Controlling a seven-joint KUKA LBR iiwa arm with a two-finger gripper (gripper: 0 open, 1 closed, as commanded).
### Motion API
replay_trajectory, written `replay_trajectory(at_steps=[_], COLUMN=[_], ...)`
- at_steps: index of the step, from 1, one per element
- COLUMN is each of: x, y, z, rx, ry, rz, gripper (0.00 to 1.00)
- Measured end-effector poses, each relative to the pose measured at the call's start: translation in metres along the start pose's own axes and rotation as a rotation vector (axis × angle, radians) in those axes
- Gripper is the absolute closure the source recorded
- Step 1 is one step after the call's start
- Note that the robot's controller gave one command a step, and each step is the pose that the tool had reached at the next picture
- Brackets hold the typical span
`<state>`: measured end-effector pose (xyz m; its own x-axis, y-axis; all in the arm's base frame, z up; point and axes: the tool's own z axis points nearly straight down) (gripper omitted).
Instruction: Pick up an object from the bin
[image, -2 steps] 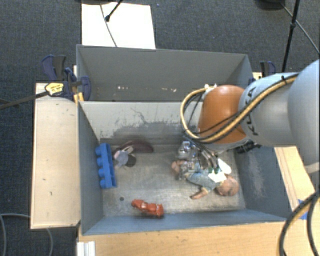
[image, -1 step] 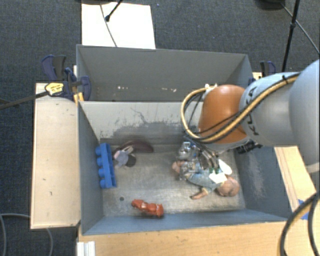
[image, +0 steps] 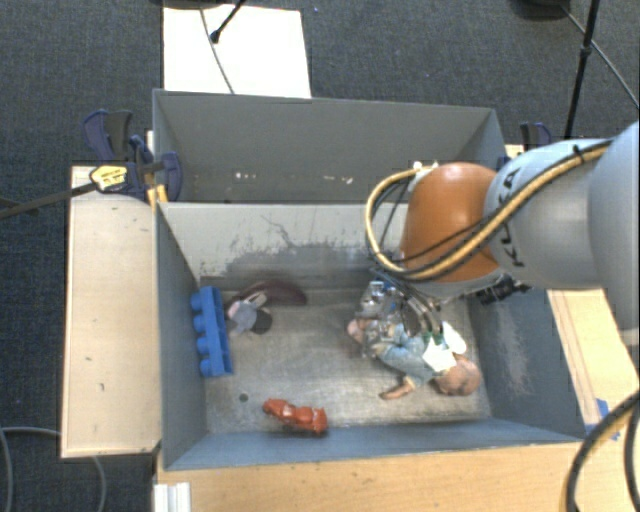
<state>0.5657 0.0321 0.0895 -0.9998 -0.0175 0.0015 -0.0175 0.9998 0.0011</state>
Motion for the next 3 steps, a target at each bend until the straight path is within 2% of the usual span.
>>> replay_trajectory(at_steps=[1,3], x=[-0.001,-0.001], y=[0.0,0.0], z=[-0.008,-0.021], rx=[0.0,0.0], ry=[-0.005,-0.003], rz=[0.001,0.002], gripper=[1.0,1.0])
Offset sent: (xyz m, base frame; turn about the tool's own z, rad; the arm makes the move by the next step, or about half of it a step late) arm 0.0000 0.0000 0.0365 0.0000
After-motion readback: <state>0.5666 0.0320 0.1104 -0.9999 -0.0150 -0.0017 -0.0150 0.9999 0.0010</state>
